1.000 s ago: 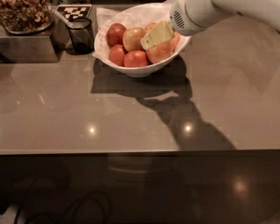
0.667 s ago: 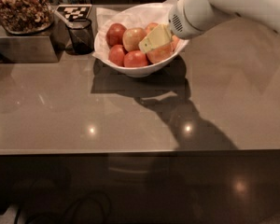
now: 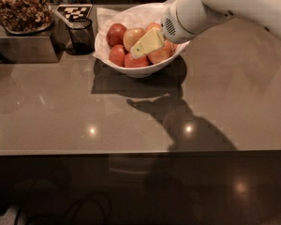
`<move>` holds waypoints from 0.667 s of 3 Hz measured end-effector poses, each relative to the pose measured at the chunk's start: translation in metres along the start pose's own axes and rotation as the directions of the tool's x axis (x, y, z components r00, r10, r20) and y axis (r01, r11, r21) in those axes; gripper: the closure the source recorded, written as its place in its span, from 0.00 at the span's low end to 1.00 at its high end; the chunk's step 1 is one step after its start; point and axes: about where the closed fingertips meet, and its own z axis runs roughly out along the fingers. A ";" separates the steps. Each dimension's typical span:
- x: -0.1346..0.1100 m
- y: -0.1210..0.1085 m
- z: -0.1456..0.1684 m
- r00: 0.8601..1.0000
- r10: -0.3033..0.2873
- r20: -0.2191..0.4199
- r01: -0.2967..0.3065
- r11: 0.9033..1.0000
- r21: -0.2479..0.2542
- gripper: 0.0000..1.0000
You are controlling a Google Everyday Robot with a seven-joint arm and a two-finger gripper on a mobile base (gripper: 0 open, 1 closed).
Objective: Pick apple from white bowl
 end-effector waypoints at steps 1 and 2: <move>0.000 0.004 0.003 1.000 -0.004 -0.003 0.004 1.000 -0.007 0.11; 0.001 0.009 0.016 1.000 -0.008 -0.022 0.008 1.000 -0.024 0.12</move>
Offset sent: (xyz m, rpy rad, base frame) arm 0.0108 0.0220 -0.0295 -0.0097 0.0575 0.0340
